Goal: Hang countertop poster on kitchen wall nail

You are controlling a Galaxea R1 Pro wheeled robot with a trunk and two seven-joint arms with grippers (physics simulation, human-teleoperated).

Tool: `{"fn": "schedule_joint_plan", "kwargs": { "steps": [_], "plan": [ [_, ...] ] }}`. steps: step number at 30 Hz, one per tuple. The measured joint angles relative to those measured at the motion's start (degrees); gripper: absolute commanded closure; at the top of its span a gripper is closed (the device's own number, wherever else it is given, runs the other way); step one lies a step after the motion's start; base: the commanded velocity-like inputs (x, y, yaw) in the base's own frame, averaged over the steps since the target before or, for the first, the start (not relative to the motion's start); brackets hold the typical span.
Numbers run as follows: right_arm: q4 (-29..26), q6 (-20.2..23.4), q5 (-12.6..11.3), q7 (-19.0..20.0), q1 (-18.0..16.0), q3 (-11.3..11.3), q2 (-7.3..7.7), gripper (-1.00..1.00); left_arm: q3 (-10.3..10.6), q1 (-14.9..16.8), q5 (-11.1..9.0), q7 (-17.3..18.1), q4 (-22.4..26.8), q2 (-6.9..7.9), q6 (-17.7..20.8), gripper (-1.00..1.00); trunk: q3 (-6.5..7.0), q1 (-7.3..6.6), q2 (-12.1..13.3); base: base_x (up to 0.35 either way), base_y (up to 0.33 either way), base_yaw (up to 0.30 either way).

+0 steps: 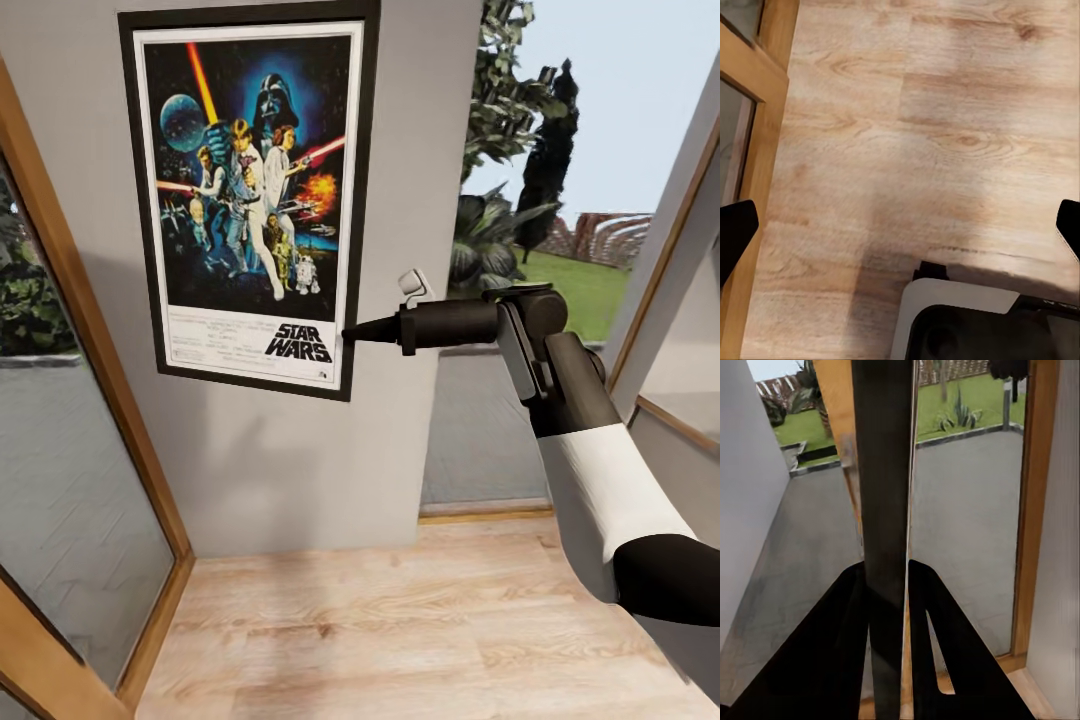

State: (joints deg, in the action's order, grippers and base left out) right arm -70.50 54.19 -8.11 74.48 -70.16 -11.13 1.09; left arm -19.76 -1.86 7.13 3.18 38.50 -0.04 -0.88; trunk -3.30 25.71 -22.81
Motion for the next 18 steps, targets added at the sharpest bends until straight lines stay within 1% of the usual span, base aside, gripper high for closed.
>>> {"fn": "schedule_joint_plan", "kwargs": {
  "steps": [4,6,10,18],
  "plan": [
    [0.00,-0.08,0.08,0.00,0.08,-0.08,0.00,1.00,0.00,0.00,0.00,0.00,0.00,-0.01,0.00,-1.00,0.00,0.00,0.00,0.328,0.000,0.000],
    [0.02,-0.90,0.08,0.05,0.31,-0.40,0.03,1.00,0.00,0.00,0.00,0.00,0.00,-0.01,0.00,-1.00,0.00,0.01,0.01,0.222,0.000,0.000],
    [0.07,-2.86,0.07,0.22,0.75,-1.06,0.08,1.00,0.00,0.00,0.00,0.00,0.00,0.00,0.00,-1.00,0.00,0.03,0.01,0.076,0.000,0.000],
    [0.09,-3.58,0.23,1.97,0.87,-1.24,0.09,1.00,0.00,0.00,0.00,0.00,0.06,0.00,0.00,-1.00,0.00,0.03,0.01,0.014,0.000,0.000]
  ]
}}
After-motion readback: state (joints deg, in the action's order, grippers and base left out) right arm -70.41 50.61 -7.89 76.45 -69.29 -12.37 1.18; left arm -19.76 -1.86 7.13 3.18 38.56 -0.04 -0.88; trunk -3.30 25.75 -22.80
